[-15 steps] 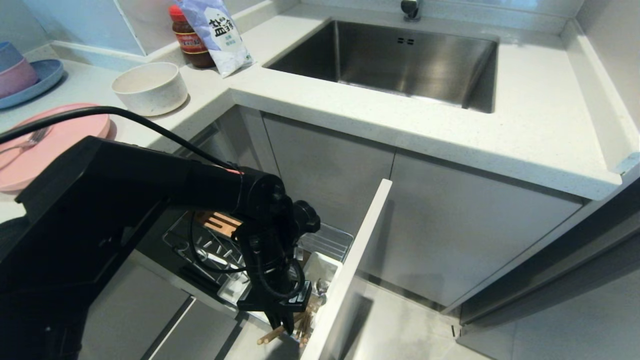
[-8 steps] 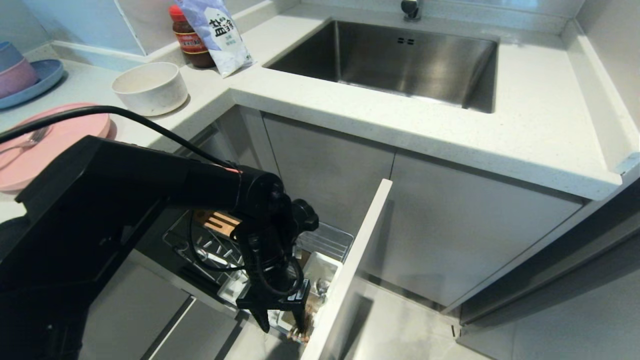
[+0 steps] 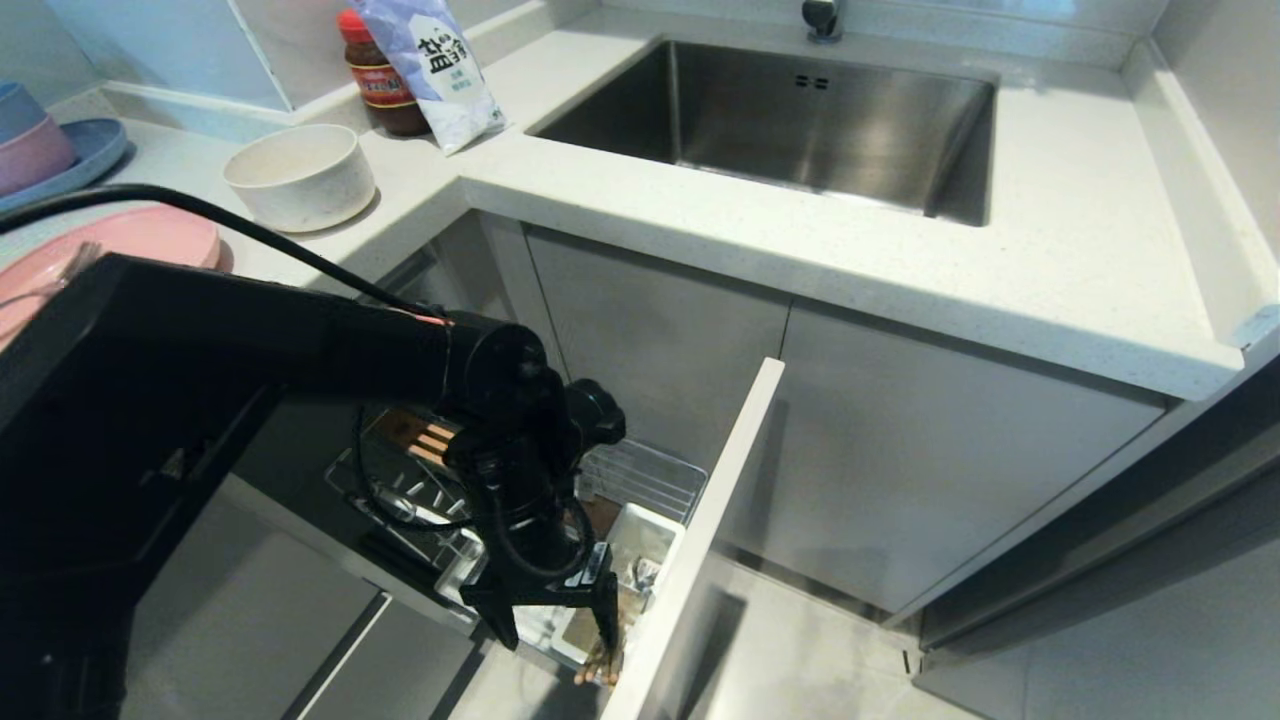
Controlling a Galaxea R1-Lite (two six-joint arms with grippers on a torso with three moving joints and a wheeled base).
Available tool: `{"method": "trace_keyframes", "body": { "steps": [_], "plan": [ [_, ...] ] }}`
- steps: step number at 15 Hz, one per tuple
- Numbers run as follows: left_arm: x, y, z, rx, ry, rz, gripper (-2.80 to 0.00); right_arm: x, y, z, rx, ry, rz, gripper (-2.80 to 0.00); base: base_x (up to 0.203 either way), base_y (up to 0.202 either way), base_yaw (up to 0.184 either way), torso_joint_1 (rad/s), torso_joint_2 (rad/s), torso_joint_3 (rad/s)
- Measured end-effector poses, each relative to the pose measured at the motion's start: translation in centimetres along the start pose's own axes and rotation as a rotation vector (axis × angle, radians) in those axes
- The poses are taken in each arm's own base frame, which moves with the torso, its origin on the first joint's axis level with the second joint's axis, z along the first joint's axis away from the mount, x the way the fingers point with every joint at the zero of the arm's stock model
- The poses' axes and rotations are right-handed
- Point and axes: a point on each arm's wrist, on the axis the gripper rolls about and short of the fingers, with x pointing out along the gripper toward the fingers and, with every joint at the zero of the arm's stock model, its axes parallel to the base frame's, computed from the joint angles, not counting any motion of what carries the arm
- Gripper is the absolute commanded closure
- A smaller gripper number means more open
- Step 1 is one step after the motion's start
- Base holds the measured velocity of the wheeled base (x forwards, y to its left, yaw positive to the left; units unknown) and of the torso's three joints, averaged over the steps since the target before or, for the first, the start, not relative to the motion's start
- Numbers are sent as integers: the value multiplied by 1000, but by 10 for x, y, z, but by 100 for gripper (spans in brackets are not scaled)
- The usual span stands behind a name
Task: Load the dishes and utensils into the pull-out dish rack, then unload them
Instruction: Pick up the fork and place it in the cupboard
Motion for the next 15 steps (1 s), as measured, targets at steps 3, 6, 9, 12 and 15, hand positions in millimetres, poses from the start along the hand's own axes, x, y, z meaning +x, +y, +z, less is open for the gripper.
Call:
{"method": "trace_keyframes", "body": {
  "steps": [3,6,9,12,15],
  "plan": [
    [-24,3,-11,3,-72,-6,0,0,0,0,0,0,1,0,0,0,0,0,0,0],
    [-55,8,-31,11,-172,-7,0,0,0,0,0,0,0,0,0,0,0,0,0,0],
    [-87,15,-57,18,-294,13,0,0,0,0,0,0,0,0,0,0,0,0,0,0],
    [-120,24,-88,22,-424,3,0,0,0,0,0,0,0,0,0,0,0,0,0,0],
    [-152,36,-121,12,-579,5,0,0,0,0,0,0,1,0,0,0,0,0,0,0]
  ]
}}
